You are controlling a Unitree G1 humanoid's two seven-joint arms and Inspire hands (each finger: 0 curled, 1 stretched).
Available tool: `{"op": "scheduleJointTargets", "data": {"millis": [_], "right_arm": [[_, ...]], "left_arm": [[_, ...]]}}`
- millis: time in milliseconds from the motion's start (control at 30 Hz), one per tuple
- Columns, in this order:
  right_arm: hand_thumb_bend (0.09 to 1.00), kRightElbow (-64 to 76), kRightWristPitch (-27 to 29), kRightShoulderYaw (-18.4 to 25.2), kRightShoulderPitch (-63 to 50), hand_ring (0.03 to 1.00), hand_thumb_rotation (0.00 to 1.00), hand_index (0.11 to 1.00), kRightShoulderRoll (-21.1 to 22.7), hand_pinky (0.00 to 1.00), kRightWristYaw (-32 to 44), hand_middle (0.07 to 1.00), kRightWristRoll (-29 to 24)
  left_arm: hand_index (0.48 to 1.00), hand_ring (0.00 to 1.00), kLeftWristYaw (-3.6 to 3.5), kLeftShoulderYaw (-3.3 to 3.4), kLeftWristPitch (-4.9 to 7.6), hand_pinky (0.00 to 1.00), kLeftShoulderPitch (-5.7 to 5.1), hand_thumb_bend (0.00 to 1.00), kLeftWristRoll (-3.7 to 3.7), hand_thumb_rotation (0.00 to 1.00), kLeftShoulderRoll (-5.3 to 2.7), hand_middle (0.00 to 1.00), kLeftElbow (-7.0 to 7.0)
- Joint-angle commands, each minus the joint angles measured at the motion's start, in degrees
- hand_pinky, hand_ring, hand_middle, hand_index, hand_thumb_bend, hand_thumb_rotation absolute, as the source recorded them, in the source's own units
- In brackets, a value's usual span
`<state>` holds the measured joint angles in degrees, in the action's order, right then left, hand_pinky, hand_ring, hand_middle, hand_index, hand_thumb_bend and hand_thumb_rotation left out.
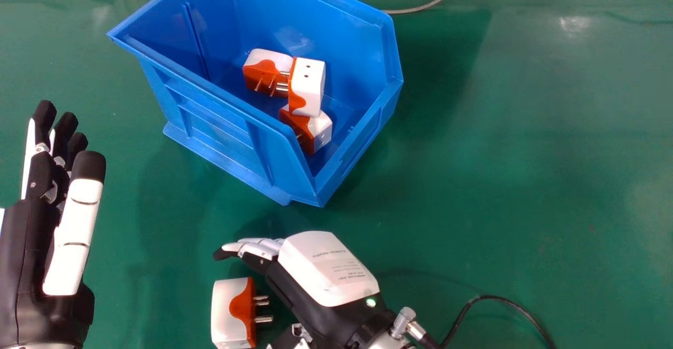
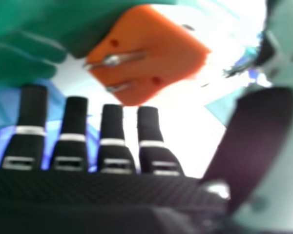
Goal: Pick all objects and put in blue box
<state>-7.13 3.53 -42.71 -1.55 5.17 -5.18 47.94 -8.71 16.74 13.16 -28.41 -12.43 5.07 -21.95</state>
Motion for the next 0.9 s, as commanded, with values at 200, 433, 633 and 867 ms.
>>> {"op": "scheduleJointTargets", "data": {"millis": [200,433,633,867], "right_arm": [[0.786,-0.1,1.6,-2.9,-0.1,0.797,0.36,0.8,-1.1,0.67,0.2,0.838,-0.4],[0.784,-0.7,2.0,-3.7,0.7,0.795,0.37,0.795,-1.2,0.67,-0.1,0.832,-0.3],[0.773,-1.9,2.0,-4.0,1.2,0.793,0.39,0.794,-2.0,0.66,-0.7,0.828,-0.1],[0.732,-3.9,2.9,-2.9,1.4,0.77,0.32,0.779,-3.3,0.64,-3.0,0.809,-1.5]], "left_arm": [[1.0,0.98,0.16,0.16,0.81,0.98,-0.34,0.7,0.31,0.77,0.01,0.99,-1.56],[1.0,0.99,-0.07,0.15,1.05,0.99,-0.27,0.69,0.23,0.78,0.11,0.99,-1.4],[1.0,0.99,-0.21,0.33,1.45,0.99,-0.42,0.68,0.25,0.78,0.2,0.99,-1.25],[1.0,0.99,-1.03,0.64,2.14,0.99,-0.46,0.67,-0.28,0.79,0.36,0.99,-0.72]]}}
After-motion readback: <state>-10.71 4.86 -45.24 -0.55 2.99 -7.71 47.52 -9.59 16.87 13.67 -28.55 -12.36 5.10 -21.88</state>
